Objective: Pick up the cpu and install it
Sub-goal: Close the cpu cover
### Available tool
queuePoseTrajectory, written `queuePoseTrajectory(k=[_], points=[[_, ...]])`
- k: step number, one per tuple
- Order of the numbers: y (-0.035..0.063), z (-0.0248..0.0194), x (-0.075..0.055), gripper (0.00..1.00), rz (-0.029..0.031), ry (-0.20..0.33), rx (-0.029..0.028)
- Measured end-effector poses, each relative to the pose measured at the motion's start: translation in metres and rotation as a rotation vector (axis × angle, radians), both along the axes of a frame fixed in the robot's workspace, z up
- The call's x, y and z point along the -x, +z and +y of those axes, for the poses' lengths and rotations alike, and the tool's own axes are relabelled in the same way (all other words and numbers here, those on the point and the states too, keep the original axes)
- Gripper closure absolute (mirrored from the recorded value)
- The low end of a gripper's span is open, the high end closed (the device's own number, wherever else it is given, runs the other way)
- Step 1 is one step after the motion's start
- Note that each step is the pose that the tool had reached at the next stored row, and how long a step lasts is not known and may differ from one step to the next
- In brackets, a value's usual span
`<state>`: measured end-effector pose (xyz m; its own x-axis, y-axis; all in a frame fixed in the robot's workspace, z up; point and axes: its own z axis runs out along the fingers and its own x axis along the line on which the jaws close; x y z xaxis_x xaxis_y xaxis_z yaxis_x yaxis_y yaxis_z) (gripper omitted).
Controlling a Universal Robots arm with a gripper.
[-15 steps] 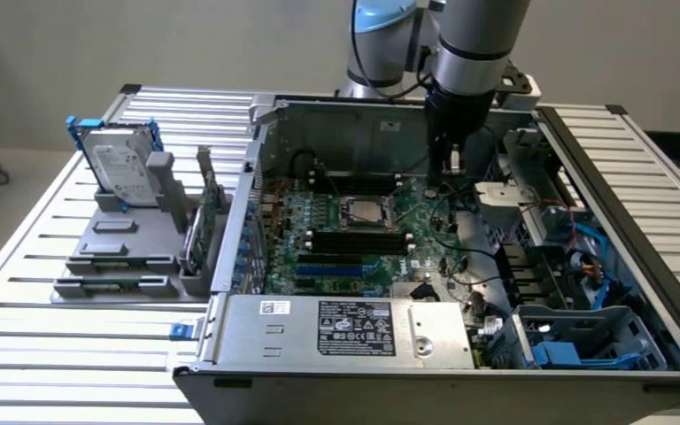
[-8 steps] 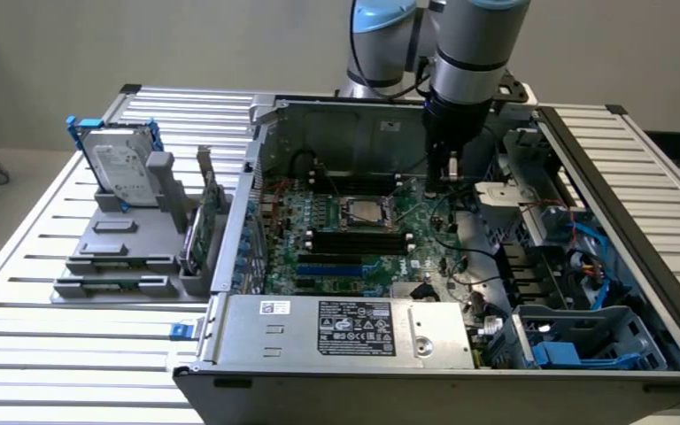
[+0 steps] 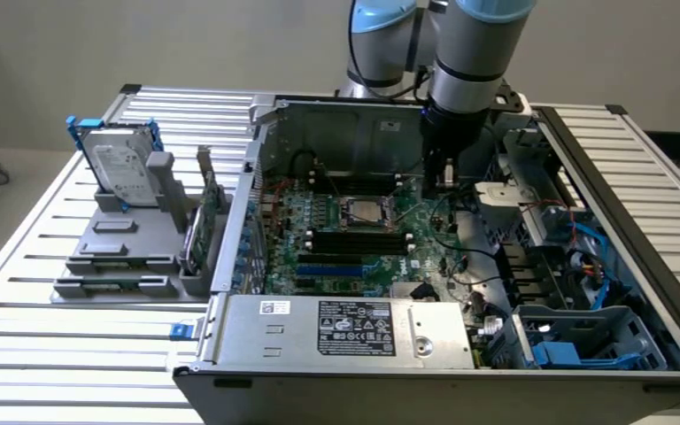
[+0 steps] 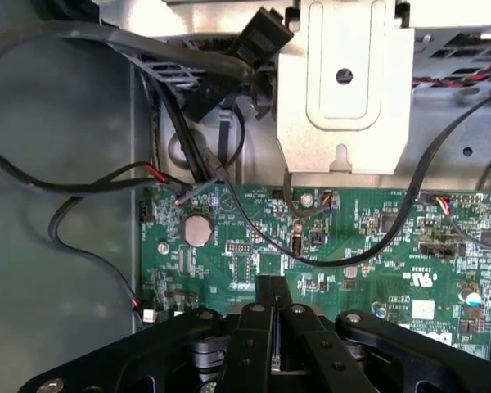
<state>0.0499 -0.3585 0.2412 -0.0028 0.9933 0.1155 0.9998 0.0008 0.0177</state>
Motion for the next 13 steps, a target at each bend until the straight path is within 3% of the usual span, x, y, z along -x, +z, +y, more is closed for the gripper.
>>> queuePoseTrajectory(k=[12, 13], points=[[0.0000, 0.0000, 0.0023, 0.89, 0.1604, 0.000, -0.0055], [0.0001, 0.0000, 0.0038, 0.89, 0.1683, 0.000, -0.0054]])
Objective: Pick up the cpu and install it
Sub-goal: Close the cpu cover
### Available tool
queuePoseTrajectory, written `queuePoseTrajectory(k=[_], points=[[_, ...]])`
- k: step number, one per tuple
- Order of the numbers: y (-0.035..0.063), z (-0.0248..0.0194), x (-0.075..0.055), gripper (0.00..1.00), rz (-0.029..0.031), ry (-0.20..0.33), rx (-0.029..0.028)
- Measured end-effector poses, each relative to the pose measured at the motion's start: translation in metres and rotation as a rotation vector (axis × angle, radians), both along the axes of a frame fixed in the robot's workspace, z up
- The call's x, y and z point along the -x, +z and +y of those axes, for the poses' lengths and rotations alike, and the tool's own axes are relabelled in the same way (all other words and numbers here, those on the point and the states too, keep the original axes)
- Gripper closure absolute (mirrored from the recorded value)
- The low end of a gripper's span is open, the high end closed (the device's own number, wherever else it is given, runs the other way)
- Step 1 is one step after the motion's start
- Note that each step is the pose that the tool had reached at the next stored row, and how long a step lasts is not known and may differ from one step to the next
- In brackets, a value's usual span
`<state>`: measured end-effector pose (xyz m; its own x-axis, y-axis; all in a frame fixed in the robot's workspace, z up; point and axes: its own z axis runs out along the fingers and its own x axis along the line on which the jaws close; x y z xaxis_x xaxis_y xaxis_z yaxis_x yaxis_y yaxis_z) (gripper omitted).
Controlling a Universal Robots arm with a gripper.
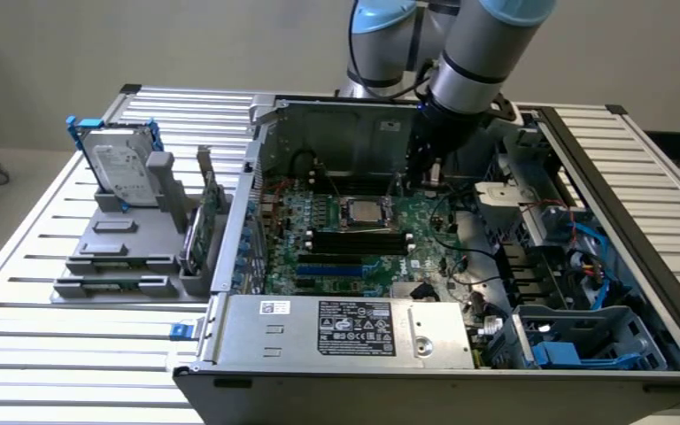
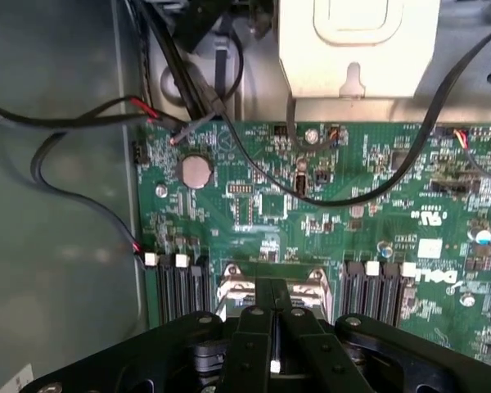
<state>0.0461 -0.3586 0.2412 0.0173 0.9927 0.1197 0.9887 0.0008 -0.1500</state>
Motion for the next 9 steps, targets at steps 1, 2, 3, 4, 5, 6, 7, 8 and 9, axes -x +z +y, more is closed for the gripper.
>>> queuePoseTrajectory(k=[1, 2, 3, 4, 5, 6, 7, 8, 9], points=[[-0.0001, 0.0000, 0.002, 0.89, 0.0054, 0.000, 0.0000], [-0.0006, 0.0000, 0.004, 0.89, 0.0091, 0.000, -0.0002], [-0.0011, 0.0000, 0.006, 0.89, 0.0120, 0.000, -0.0003], [-0.0017, 0.0000, 0.008, 0.89, 0.0147, 0.000, -0.0003], [-0.0023, 0.0000, 0.011, 0.89, 0.0174, 0.000, -0.0003], [-0.0029, 0.0000, 0.012, 0.89, 0.0201, 0.000, -0.0001], [-0.0034, 0.0000, 0.014, 0.89, 0.0232, 0.000, -0.0001], [-0.0039, 0.0000, 0.016, 0.89, 0.0268, 0.000, -0.0002], [-0.0044, 0.0000, 0.017, 0.89, 0.0304, 0.000, -0.0002]])
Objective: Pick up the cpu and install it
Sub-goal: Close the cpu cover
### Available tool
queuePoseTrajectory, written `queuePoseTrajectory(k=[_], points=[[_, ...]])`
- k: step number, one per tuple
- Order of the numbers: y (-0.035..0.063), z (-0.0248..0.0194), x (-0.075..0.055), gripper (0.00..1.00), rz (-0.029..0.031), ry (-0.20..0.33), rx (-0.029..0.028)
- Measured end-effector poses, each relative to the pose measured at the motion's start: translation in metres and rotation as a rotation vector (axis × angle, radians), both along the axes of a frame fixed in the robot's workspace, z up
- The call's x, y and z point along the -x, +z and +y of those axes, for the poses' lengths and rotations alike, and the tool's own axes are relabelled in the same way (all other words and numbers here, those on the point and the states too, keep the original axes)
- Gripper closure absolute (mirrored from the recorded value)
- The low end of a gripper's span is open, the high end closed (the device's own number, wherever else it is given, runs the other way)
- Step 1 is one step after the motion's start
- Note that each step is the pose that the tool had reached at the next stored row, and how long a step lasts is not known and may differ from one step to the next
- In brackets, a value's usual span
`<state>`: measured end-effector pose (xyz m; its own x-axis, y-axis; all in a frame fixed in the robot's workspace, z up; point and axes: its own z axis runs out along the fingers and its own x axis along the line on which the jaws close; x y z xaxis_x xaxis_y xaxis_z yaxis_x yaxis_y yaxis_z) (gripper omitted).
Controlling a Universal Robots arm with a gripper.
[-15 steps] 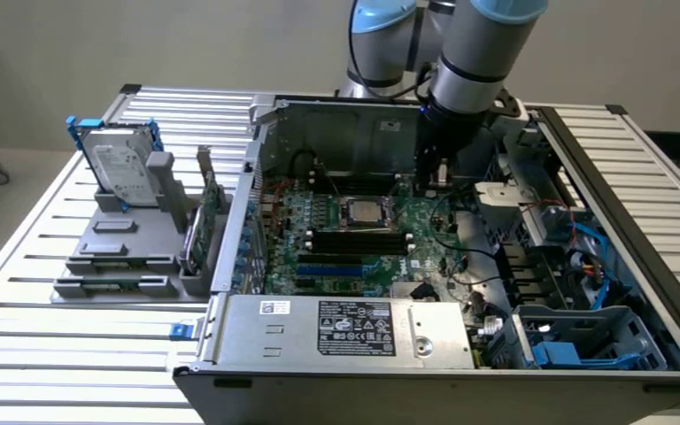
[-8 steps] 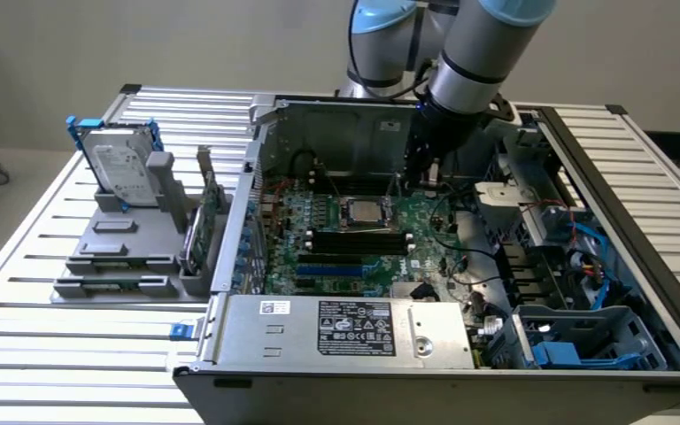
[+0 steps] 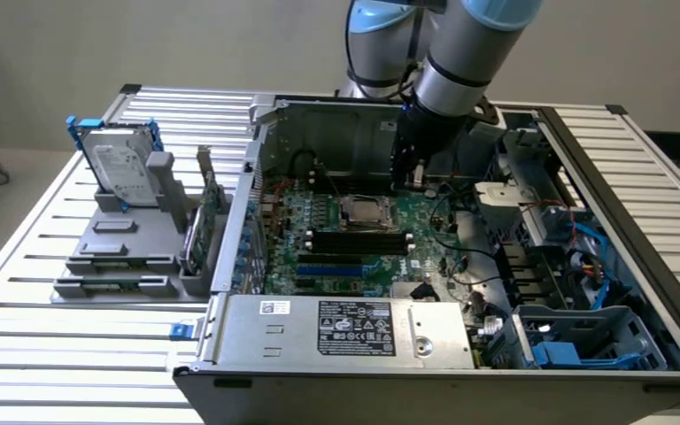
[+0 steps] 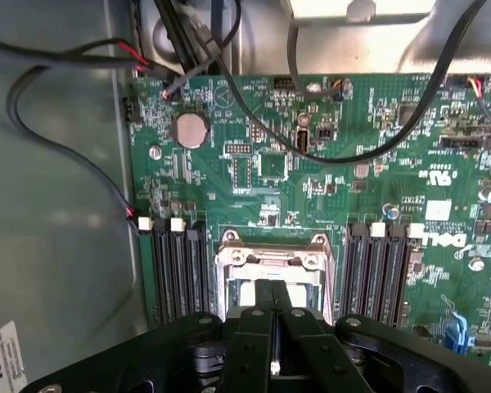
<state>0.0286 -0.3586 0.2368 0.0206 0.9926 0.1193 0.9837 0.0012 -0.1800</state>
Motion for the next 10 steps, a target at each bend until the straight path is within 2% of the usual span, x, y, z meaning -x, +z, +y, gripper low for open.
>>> queuePoseTrajectory(k=[4, 10], points=[[-0.0021, 0.0000, 0.006, 0.89, 0.0110, 0.000, -0.0001], [-0.0077, 0.0000, 0.022, 0.89, 0.0165, 0.000, 0.0001]])
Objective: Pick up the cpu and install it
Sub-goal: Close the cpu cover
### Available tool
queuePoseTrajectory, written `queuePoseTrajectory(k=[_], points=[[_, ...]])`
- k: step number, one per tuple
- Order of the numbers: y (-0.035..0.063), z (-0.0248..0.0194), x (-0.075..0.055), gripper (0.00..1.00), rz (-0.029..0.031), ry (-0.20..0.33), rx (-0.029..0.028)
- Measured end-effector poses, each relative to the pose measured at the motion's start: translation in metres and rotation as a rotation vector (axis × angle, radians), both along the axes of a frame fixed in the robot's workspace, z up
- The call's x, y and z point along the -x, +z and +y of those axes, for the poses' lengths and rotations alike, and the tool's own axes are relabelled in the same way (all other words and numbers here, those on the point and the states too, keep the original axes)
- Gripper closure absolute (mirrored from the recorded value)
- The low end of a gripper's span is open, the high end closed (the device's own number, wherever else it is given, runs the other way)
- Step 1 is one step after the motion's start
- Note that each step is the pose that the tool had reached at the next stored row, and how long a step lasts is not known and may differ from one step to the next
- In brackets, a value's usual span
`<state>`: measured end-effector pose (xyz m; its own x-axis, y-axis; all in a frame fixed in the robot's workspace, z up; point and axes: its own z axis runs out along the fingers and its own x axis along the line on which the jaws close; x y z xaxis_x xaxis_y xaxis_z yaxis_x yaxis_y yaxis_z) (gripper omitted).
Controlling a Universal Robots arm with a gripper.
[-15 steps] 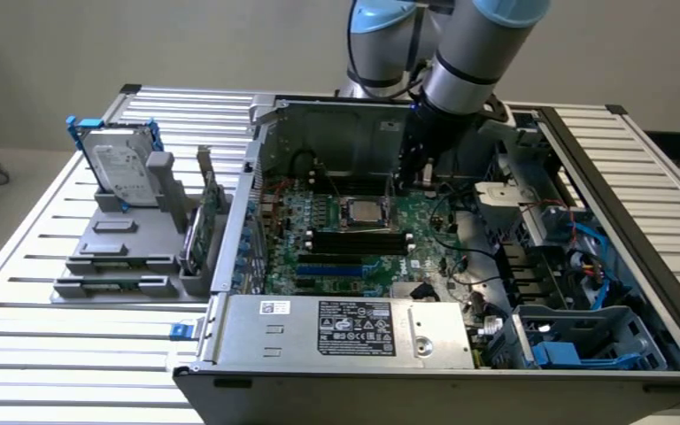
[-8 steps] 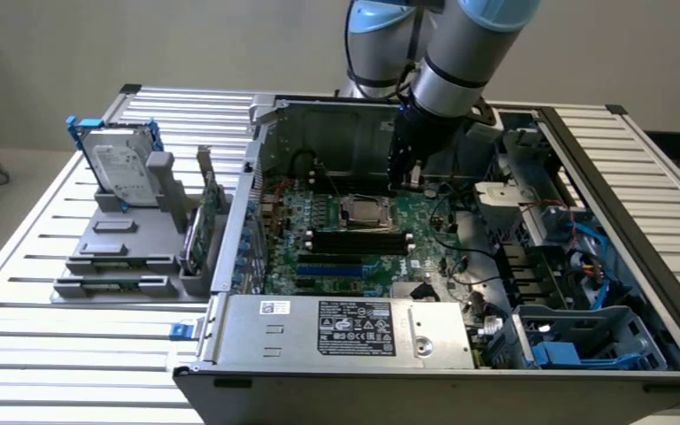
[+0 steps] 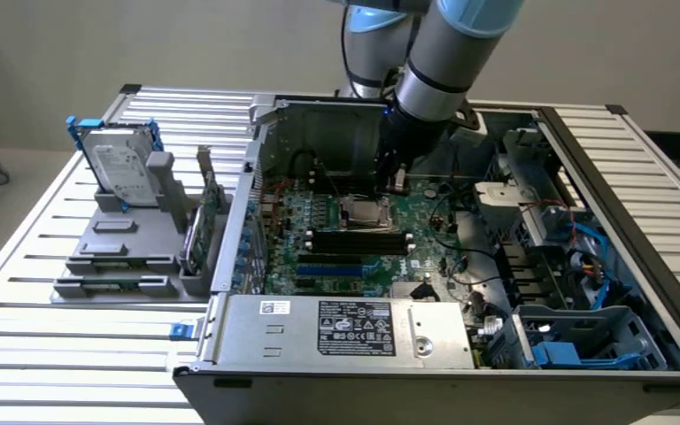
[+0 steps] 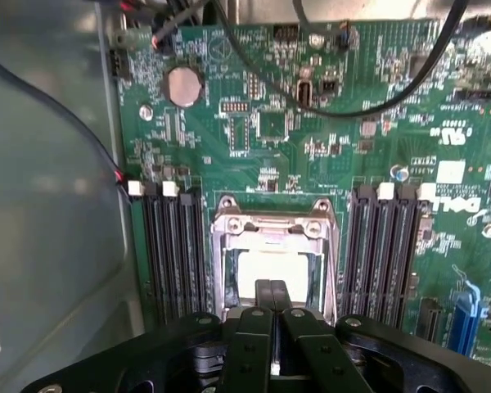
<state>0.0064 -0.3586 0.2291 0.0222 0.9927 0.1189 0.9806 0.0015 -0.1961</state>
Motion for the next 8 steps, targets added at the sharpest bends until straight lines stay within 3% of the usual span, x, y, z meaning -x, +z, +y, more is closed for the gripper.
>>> queuePoseTrajectory(k=[3, 8], points=[[-0.0026, 0.0000, 0.011, 0.89, 0.0030, 0.000, -0.0001], [-0.0059, 0.0002, 0.024, 0.89, 0.0133, 0.000, -0.0001]])
